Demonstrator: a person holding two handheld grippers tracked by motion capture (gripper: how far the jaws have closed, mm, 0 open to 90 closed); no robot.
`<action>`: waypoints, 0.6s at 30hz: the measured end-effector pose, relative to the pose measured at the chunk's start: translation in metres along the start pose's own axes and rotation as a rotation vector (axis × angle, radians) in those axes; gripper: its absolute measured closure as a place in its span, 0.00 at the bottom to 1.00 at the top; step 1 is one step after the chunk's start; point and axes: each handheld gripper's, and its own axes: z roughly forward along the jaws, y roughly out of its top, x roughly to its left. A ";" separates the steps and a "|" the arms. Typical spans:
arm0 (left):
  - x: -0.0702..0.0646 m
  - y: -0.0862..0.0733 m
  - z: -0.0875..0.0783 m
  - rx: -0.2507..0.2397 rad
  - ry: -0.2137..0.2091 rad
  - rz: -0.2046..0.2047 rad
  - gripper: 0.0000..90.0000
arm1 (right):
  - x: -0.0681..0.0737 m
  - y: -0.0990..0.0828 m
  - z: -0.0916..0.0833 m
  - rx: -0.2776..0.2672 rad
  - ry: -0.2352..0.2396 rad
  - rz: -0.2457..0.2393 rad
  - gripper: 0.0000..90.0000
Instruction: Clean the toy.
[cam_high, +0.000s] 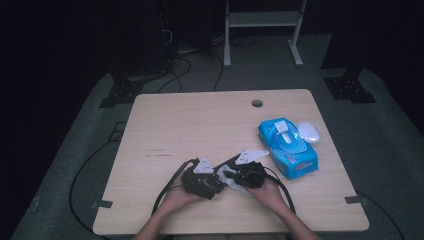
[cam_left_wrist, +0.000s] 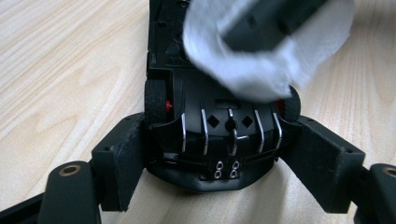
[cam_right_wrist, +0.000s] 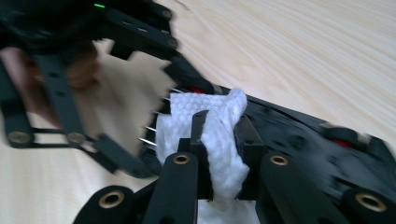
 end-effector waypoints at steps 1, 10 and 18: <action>0.000 0.000 0.000 0.000 0.000 -0.002 0.26 | 0.004 0.001 0.002 -0.004 0.018 -0.007 0.90; 0.002 -0.001 -0.002 -0.012 -0.005 -0.012 0.27 | 0.001 0.004 0.000 -0.003 0.002 -0.034 0.90; 0.003 0.000 -0.003 -0.018 -0.006 -0.005 0.27 | -0.026 -0.009 -0.014 0.024 -0.097 0.007 0.90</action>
